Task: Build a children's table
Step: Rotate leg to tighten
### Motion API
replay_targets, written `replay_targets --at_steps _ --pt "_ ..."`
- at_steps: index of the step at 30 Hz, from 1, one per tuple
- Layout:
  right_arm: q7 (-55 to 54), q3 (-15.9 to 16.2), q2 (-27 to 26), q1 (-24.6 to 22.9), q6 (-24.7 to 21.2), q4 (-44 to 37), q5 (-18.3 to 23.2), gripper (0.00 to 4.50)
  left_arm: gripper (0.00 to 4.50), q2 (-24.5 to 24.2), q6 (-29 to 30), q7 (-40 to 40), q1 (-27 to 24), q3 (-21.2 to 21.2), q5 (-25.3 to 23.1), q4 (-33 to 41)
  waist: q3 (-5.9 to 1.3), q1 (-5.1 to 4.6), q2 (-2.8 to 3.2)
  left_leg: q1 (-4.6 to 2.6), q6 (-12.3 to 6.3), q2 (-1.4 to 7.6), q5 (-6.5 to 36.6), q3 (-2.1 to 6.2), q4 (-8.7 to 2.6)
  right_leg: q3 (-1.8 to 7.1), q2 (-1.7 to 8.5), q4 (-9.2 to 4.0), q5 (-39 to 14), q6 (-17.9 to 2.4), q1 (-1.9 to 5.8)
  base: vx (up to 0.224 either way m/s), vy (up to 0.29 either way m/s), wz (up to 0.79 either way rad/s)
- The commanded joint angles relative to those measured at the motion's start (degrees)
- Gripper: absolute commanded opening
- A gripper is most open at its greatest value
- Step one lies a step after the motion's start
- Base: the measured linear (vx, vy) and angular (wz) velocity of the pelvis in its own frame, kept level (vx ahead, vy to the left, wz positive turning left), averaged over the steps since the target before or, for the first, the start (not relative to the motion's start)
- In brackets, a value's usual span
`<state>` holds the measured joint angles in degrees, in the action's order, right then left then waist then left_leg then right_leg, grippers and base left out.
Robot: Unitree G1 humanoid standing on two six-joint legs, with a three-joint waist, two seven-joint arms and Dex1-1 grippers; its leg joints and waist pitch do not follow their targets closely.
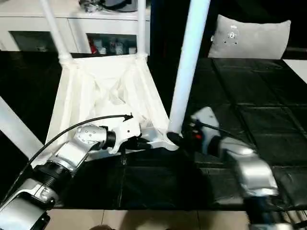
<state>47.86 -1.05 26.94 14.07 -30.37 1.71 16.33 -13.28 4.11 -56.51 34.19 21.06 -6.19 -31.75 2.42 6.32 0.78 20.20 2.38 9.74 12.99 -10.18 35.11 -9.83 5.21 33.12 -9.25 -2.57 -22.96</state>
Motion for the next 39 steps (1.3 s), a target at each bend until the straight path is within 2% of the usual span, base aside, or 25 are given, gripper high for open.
replay_targets --at_steps 1,2,3,4,5,6,7,9,11,12,13,15,16,19,22,26,27,29,30,31,34,35,37,38,39 --pt "2.5 -2.82 1.26 -1.48 -1.45 -2.77 3.73 4.42 0.0 0.45 -0.83 2.16 -0.83 -3.68 2.79 3.0 -3.78 0.07 -0.78 -0.08 -4.42 4.24 5.29 1.61 -3.99 4.67 5.76 -4.51 -17.08 -3.94 4.23 0.0 0.0 0.0" --pt "2.5 -2.82 1.26 -1.48 -1.45 -2.77 3.73 4.47 0.27 0.45 -0.83 2.16 -0.83 -3.68 2.79 3.0 -3.73 0.09 -0.8 -0.03 -4.47 4.2 5.18 1.64 -4.02 4.62 5.71 -4.57 -17.71 -3.72 4.17 0.0 0.0 0.0" --pt "3.06 -3.18 1.35 -1.85 -1.55 -3.25 4.47 4.47 0.27 0.36 -0.85 2.01 -1.28 -3.99 3.32 3.67 -3.64 -0.02 -0.88 0.15 -4.54 3.96 5.17 1.56 -4.03 4.48 5.53 -4.71 -18.55 -3.28 4.16 0.0 0.0 0.0" --pt "4.34 -3.79 1.8 -3.76 -0.49 -5.59 5.71 4.49 0.43 -0.09 0.91 1.03 -3.54 -4.96 5.4 7.42 -3.77 -0.12 -0.79 0.2 -4.47 3.99 5.02 1.61 -3.97 4.39 5.64 -4.92 -19.63 -2.37 4.22 0.0 0.0 0.0" --pt "5.48 -3.84 2.24 -5.01 -0.02 -7.04 6.51 4.49 0.43 -0.44 1.85 0.85 -5.04 -5.45 6.3 9.72 -3.87 -0.12 -0.79 0.31 -4.32 4.16 4.79 1.66 -3.94 4.44 5.81 -4.54 -18.94 -2.55 4.37 0.0 0.0 0.0" --pt "5.77 -3.81 2.34 -5.46 0.13 -7.51 6.69 4.49 0.43 -0.58 2.12 1.02 -5.61 -5.6 6.43 10.59 -3.74 -0.12 -0.58 0.15 -4.82 4.21 4.8 1.61 -4.05 4.32 5.53 -4.92 -19.15 -2.91 3.97 0.0 0.0 0.0" --pt "6.37 -3.61 2.56 -6.49 0.39 -8.48 6.97 4.5 0.57 -0.96 2.9 1.56 -6.98 -5.9 6.65 12.72 -3.87 -0.21 -0.59 0.17 -4.87 4.23 4.63 1.66 -4.01 4.3 5.46 -4.74 -18.58 -3.15 4.01 0.0 0.0 0.0" --pt "6.47 -3.35 2.76 -7.02 0.48 -9.01 6.99 4.5 0.73 -1.2 3.6 1.71 -7.72 -6.02 6.83 14.01 -3.63 -0.24 -0.55 0.18 -5.19 4.22 4.94 1.66 -4.08 4.25 5.24 -4.82 -18.72 -3.37 3.82 0.0 0.0 0.0" --pt "5.29 -3.04 2.24 -7.47 0.89 -9.53 6.47 4.5 0.82 -1.2 5.22 3.24 -8.97 -6.99 7.01 16.45 -3.44 -0.32 -0.54 0.06 -4.55 4.19 5.93 1.67 -4.2 4.18 5.22 -5.24 -20.89 -2.67 3.77 0.0 0.0 0.0" --pt "4.64 -2.55 1.95 -7.97 1.15 -10.53 6.28 4.5 0.89 -0.82 7.15 5.19 -10.48 -8.49 7.44 19.53 -3.34 -0.35 -0.24 -0.06 -4.02 4.08 6.8 1.67 -4.21 4.05 5.3 -5.49 -22.58 -2.18 3.77 0.0 0.0 0.0" --pt "4.34 -2.63 1.54 -8.07 0.08 -11.41 7.09 4.5 0.99 -0.35 8.33 6.35 -11.6 -9.42 8.01 21.77 -3.4 -0.48 -0.36 -0.07 -3.71 4.1 6.95 1.64 -4.2 4.05 5.23 -5.48 -22.76 -1.96 3.82 0.0 0.0 0.0" --pt "4.27 -2.76 1.37 -8.21 -0.8 -12.12 7.88 4.5 1.09 -0.08 9.3 7.0 -12.43 -9.93 8.5 23.5 -3.36 -0.52 -0.37 0.06 -3.81 3.8 7.0 1.6 -4.15 3.91 5.09 -5.81 -23.52 -1.18 3.84 0.0 0.0 0.0" --pt "4.57 -3.19 0.85 -8.51 -1.74 -13.2 9.66 4.5 1.22 0.37 11.04 8.06 -13.83 -10.6 9.29 26.19 -3.41 -0.43 -0.05 -0.04 -3.82 3.92 6.74 1.73 -4.2 3.91 5.05 -5.66 -23.2 -1.19 3.83 0.0 0.0 0.0" --pt "5.02 -3.28 0.0 -8.98 -2.45 -14.81 11.93 4.5 1.48 0.96 13.13 10.94 -16.42 -11.03 9.73 29.99 -3.36 -0.44 -0.18 -0.08 -3.97 4.15 7.74 1.85 -4.26 3.87 5.09 -5.81 -23.59 -0.96 3.74 0.0 0.0 0.0" --pt "2.88 -2.18 -1.84 -8.92 -1.67 -14.6 11.05 4.5 1.74 2.26 14.63 14.46 -19.79 -11.41 9.46 32.9 -3.21 -0.66 -0.04 0.03 -3.65 3.9 8.15 1.79 -4.26 3.73 4.94 -6.17 -24.71 -0.29 3.69 0.0 0.0 0.0" --pt "2.5 -1.03 -2.65 -9.19 -1.57 -15.59 11.03 4.5 2.02 1.55 15.56 14.37 -21.32 -10.93 9.36 35.14 -3.11 -1.1 0.06 -0.02 -3.24 3.7 9.53 1.93 -4.34 3.56 4.74 -6.55 -26.22 1.08 3.61 0.0 0.0 0.0" --pt "2.49 -0.95 -2.72 -9.18 -1.57 -15.63 11.08 4.5 2.12 1.39 15.57 14.31 -21.31 -10.87 9.26 35.25 -3.12 -1.03 0.3 -0.11 -3.11 3.73 9.78 2.01 -4.36 3.55 4.79 -6.55 -26.4 1.19 3.59 0.0 0.0 0.0" --pt "2.24 -0.38 -2.97 -8.95 -1.83 -15.95 11.46 4.5 2.26 0.03 15.54 14.11 -21.27 -10.23 8.32 36.06 -2.98 -1.2 0.19 -0.22 -2.86 3.71 10.93 2.1 -4.47 3.46 4.79 -6.81 -27.45 1.75 3.58 0.0 0.0 0.0" --pt "2.08 -0.11 -3.11 -8.81 -1.82 -15.96 11.41 4.5 2.3 -0.38 15.59 14.19 -21.32 -10.13 7.98 36.24 -2.97 -1.21 0.47 -0.23 -2.83 3.72 11.1 2.14 -4.49 3.47 4.79 -6.83 -27.5 1.79 3.55 0.0 0.0 0.0" --pt "2.0 0.09 -3.25 -8.7 -1.83 -15.98 11.44 4.5 2.36 -0.61 15.83 14.49 -21.42 -10.13 7.8 36.53 -2.9 -1.37 0.42 -0.44 -2.76 3.85 11.74 2.2 -4.55 3.39 4.75 -6.95 -27.6 1.85 3.48 0.0 0.0 0.0" --pt "1.55 0.57 -3.99 -8.02 -1.77 -15.94 11.4 4.5 2.58 -1.73 16.41 14.47 -21.66 -9.63 7.25 37.23 -3.05 -1.51 0.64 -0.34 -2.69 4.11 11.66 2.41 -4.72 3.49 4.87 -6.68 -25.97 1.14 3.69 0.0 0.0 0.0" --pt "1.23 0.71 -4.28 -7.75 -1.65 -15.69 11.21 4.5 2.71 -2.39 15.93 14.39 -21.63 -9.15 6.38 36.93 -3.15 -1.45 0.24 -0.29 -2.67 4.29 11.05 2.55 -4.85 3.66 4.93 -6.35 -24.76 0.71 3.73 0.0 0.0 0.0" --pt "0.69 1.17 -4.61 -7.34 -1.23 -15.12 10.84 4.5 2.83 -3.87 15.08 14.39 -21.37 -7.92 4.37 35.94 -3.19 -1.46 0.45 -0.3 -2.62 4.31 10.38 2.47 -4.82 3.92 5.03 -6.16 -23.48 0.11 3.69 0.0 0.0 0.0" --pt "0.69 1.17 -4.61 -7.34 -1.23 -15.12 10.84 4.5 2.93 -3.87 15.08 14.39 -21.37 -7.92 4.37 35.94 -3.21 -1.42 0.21 -0.28 -2.75 4.25 9.79 2.43 -4.81 4.04 5.1 -5.95 -22.95 -0.16 3.74 0.0 0.0 0.0" --pt "0.51 1.47 -4.74 -7.09 -1.1 -14.75 10.63 4.5 2.93 -4.69 14.22 14.71 -20.86 -7.23 2.92 34.8 -3.2 -1.43 0.3 -0.21 -2.82 4.23 9.51 2.37 -4.8 4.08 5.12 -5.88 -22.76 -0.34 3.76 0.0 0.0 0.0"
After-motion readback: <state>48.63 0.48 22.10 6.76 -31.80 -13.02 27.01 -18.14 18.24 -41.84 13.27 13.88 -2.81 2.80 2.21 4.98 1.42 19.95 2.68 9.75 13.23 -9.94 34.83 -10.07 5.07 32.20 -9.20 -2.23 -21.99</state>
